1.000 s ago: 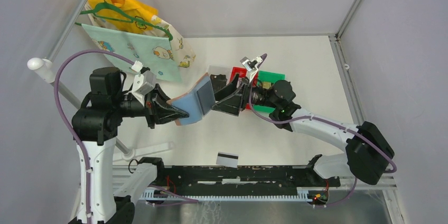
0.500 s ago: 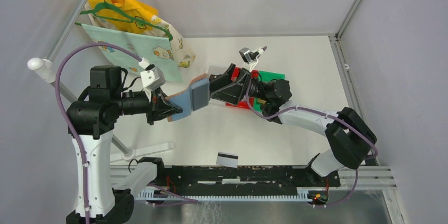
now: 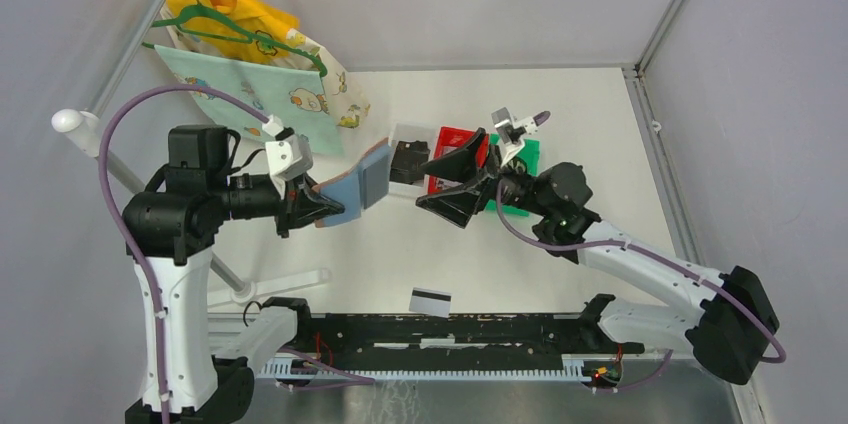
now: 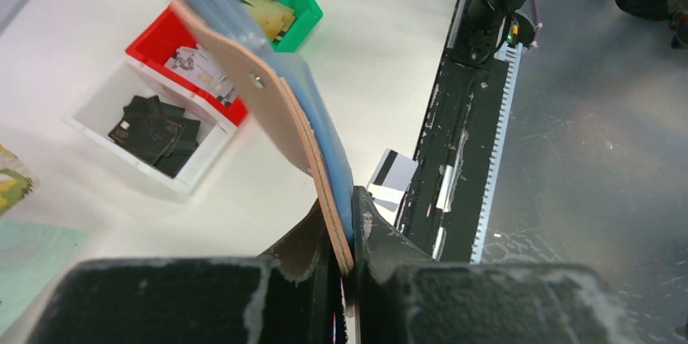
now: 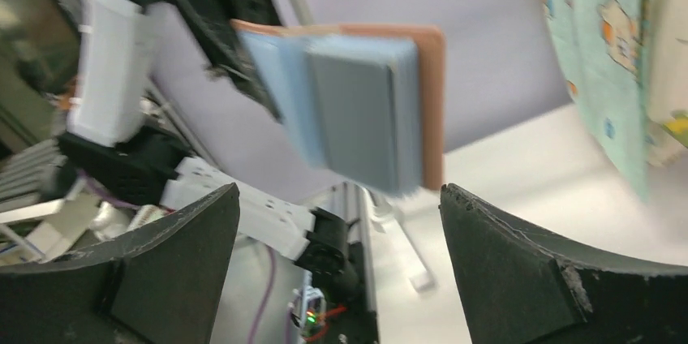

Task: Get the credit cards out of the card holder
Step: Remove the credit card from the card holder.

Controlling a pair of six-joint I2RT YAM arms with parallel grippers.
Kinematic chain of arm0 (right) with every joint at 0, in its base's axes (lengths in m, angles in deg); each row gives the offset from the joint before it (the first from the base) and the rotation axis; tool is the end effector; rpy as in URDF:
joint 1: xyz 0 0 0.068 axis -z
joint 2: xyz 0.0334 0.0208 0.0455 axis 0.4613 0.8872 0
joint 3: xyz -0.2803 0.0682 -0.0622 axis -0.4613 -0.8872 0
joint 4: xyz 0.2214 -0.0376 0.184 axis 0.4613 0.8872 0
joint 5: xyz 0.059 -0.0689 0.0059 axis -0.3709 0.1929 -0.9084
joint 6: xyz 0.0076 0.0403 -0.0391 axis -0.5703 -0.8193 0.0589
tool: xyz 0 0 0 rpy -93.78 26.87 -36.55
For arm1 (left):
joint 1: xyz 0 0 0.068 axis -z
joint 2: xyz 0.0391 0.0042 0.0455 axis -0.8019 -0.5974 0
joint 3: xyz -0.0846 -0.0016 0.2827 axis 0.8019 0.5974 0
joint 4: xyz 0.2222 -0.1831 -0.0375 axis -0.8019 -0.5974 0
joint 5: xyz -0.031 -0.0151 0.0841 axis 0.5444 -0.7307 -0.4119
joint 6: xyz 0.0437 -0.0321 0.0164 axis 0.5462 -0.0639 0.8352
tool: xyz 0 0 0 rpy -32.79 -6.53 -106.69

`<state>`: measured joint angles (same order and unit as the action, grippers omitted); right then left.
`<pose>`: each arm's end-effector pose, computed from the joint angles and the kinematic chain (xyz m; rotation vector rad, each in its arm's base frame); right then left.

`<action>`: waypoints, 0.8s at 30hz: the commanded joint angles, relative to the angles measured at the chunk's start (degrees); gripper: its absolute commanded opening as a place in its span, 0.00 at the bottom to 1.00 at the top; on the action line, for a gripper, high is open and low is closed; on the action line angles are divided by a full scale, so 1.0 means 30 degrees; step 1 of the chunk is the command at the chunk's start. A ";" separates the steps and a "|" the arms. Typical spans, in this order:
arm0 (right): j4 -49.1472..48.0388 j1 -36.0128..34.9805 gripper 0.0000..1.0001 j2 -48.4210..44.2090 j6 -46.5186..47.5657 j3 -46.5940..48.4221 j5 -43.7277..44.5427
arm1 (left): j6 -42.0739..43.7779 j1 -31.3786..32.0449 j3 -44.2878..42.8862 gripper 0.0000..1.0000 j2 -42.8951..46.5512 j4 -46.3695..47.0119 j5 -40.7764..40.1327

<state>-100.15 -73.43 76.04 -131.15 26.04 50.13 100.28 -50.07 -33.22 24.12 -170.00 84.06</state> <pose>0.1711 0.2069 0.3712 -0.5918 1.2443 1.6543 0.1036 -0.0404 0.4981 1.1555 1.6826 -0.8552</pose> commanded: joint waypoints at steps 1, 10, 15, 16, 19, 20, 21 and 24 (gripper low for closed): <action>0.2625 -0.0033 0.98 0.1339 0.2730 0.1301 0.1076 | 0.2220 0.0031 -0.1011 0.02 0.0810 0.0155 0.2196; -0.2698 0.0021 0.98 0.2381 0.3027 0.1676 -0.1520 | 0.3177 0.0032 -0.1014 0.02 0.1441 0.0155 0.2241; -0.6384 0.0056 0.98 0.3179 0.0938 0.2586 -0.4541 | 0.3245 0.0036 -0.0923 0.02 0.1473 0.0155 0.2424; -0.7672 0.0043 0.98 0.3395 -0.0139 0.2647 -0.5177 | 0.3249 0.0032 -0.0895 0.02 0.1451 0.0155 0.2410; -1.0213 0.0025 0.98 0.3695 -0.2341 0.2851 -0.6100 | 0.3172 0.0044 -0.0843 0.02 0.1361 0.0155 0.2424; -1.0260 0.0025 0.98 0.3676 -0.2680 0.2904 -0.6269 | 0.3163 0.0037 -0.0830 0.02 0.1338 0.0155 0.2454; -1.0238 0.0006 0.98 0.3598 -0.2778 0.2843 -0.6411 | 0.3067 0.0025 -0.0828 0.02 0.1321 0.0206 0.2447; -1.0002 -0.0046 0.98 0.3088 -0.2636 0.2124 -0.6324 | 0.1583 0.0034 -0.0771 0.02 0.1313 0.1263 0.2516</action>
<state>-122.81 -73.43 86.99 -135.02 32.16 35.29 107.47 -50.05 -35.10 28.45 -170.87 88.19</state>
